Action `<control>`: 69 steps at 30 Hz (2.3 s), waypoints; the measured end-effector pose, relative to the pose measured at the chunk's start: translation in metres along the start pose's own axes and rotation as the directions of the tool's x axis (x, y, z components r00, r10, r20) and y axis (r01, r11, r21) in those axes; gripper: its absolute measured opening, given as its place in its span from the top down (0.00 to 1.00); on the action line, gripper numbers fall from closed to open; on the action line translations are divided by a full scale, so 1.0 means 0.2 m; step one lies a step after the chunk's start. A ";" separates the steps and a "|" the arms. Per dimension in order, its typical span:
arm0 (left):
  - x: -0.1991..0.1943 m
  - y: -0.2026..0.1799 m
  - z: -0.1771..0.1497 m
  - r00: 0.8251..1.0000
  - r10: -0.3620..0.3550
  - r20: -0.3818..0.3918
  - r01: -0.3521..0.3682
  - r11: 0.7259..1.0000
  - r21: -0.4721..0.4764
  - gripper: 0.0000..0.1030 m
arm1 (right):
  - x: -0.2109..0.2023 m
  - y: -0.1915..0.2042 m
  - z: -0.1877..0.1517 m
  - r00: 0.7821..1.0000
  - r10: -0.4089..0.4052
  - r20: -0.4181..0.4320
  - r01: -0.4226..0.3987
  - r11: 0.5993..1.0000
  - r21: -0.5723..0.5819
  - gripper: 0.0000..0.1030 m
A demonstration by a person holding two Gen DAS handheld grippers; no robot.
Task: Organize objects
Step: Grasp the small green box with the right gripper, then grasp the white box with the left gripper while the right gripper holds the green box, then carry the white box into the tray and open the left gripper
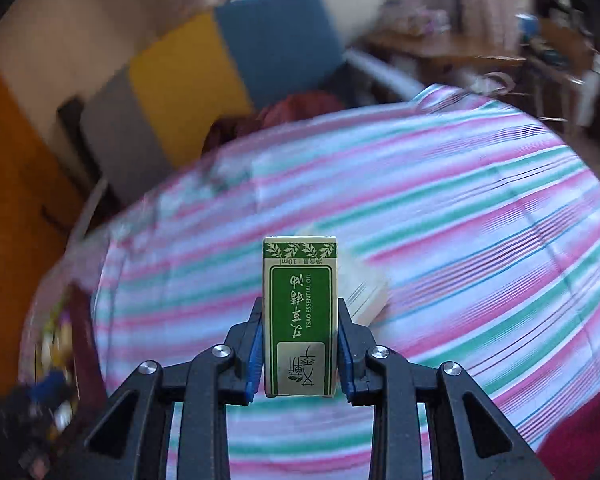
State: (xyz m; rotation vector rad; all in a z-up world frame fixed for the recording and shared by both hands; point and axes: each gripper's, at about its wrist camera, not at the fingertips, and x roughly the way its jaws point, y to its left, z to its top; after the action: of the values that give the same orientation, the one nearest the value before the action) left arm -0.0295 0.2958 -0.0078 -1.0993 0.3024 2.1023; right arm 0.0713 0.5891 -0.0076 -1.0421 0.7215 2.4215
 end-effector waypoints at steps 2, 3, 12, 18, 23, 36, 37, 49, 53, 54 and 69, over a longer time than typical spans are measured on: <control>0.08 -0.05 0.03 0.999 -0.040 -0.035 0.040 0.999 -0.011 0.64 | 0.00 -0.09 0.05 0.998 -0.056 0.025 0.054 0.995 0.080 0.70; 0.12 -0.08 0.04 0.997 -0.062 -0.056 0.061 0.998 -0.020 0.64 | 0.03 -0.15 0.07 0.995 -0.099 0.009 0.097 0.987 0.126 0.70; 0.35 -0.22 0.15 0.982 -0.150 -0.117 0.141 0.986 -0.084 0.64 | 0.30 -0.35 0.14 0.984 -0.140 -0.106 0.163 0.954 0.251 0.70; 0.44 -0.24 0.22 0.968 -0.211 -0.134 0.194 0.972 -0.129 0.60 | 0.44 -0.24 0.10 0.973 0.024 -0.230 0.020 0.982 0.186 0.70; 0.48 -0.23 0.30 0.970 -0.213 -0.117 0.193 0.968 -0.163 0.48 | 0.42 -0.08 0.06 0.955 0.146 -0.259 -0.123 0.987 0.104 0.70; 0.72 -0.48 0.52 0.971 -0.159 -0.176 0.150 0.986 -0.066 0.31 | 0.37 -0.19 0.17 0.989 0.034 -0.147 -0.016 0.993 0.118 0.70; 0.74 -0.50 0.53 0.972 -0.157 -0.176 0.149 0.987 -0.062 0.31 | 0.37 -0.19 0.18 0.989 0.036 -0.144 -0.019 0.993 0.118 0.70; 0.98 -0.53 0.48 0.966 -0.049 -0.255 0.049 0.999 -0.004 0.50 | 0.37 -0.19 0.18 0.990 -0.006 -0.144 0.017 0.997 0.074 0.70; 0.84 -0.47 0.39 0.982 -0.040 -0.183 0.044 0.999 0.018 0.51 | 0.39 -0.11 0.16 0.985 0.040 -0.170 -0.041 0.999 -0.003 0.70; 0.78 -0.44 0.36 0.987 -0.022 -0.157 0.027 0.999 0.031 0.51 | 0.39 -0.07 0.15 0.983 0.044 -0.179 -0.052 0.998 -0.039 0.70; 0.08 -0.07 0.06 0.992 0.111 0.052 -0.107 0.991 -0.075 0.51 | 0.46 0.20 0.00 0.974 0.027 -0.227 -0.099 0.945 -0.312 0.70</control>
State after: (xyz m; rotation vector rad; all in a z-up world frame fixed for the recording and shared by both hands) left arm -0.0339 0.3195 -0.0115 -1.0856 0.2666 2.2526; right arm -0.0099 0.5734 -0.0653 -1.4537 0.4372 2.5624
